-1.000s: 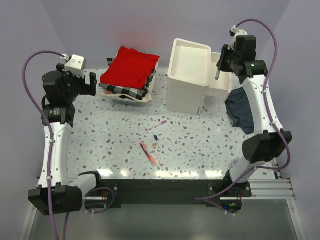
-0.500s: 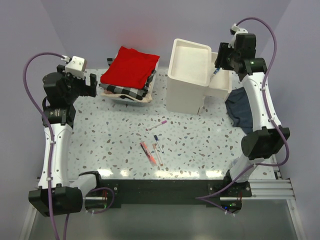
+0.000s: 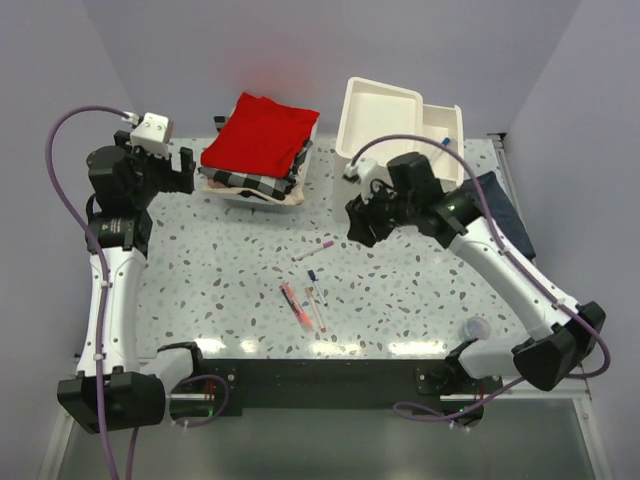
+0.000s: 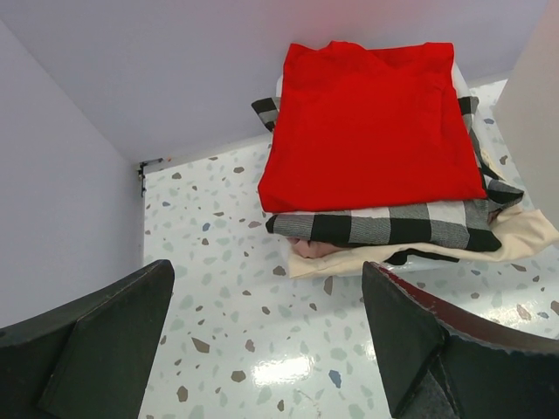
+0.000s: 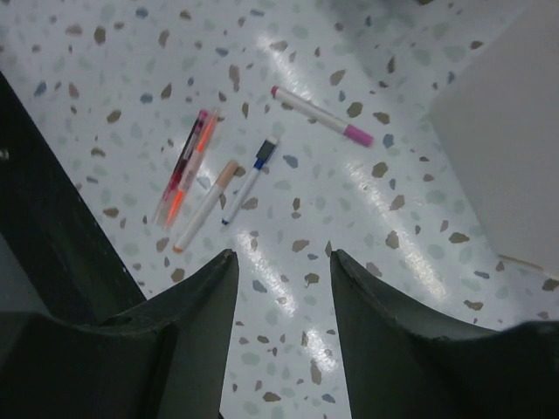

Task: Sort the stationery into containers
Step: Pick up the pen from the center of the board.

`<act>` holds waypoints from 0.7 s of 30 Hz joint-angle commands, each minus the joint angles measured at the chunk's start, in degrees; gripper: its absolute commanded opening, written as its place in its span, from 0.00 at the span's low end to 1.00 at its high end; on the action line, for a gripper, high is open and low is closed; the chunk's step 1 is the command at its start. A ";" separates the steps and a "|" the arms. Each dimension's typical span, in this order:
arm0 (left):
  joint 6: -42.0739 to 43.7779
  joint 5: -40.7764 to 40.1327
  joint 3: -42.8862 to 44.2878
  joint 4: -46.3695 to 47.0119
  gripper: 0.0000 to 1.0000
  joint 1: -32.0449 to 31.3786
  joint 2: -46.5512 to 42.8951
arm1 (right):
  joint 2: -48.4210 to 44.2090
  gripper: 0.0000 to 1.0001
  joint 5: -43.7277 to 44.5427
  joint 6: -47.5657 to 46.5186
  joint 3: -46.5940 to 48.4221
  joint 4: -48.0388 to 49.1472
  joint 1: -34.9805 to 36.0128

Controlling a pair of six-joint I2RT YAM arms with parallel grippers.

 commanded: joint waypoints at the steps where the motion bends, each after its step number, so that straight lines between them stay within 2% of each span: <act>1: -0.97 0.01 -1.10 2.30 0.94 -0.34 -2.36 | 3.28 0.49 0.64 -14.88 -1.91 -2.47 8.00; 3: -0.97 -0.17 -1.80 1.68 0.94 -0.34 -3.58 | 6.09 0.47 1.69 -21.65 -1.65 -1.42 11.16; 8: -1.14 -0.17 -3.12 0.01 0.94 -0.25 -5.96 | 14.26 0.46 -3.39 -35.44 3.17 -3.95 12.58; 13: -0.88 -0.26 -3.74 -1.13 0.94 -0.08 -7.81 | 23.75 0.42 -3.58 -42.23 8.45 -6.24 13.11; 21: -0.97 -0.26 -4.71 -1.48 0.94 0.36 -8.16 | 32.38 0.45 0.99 -51.37 10.92 -5.45 13.81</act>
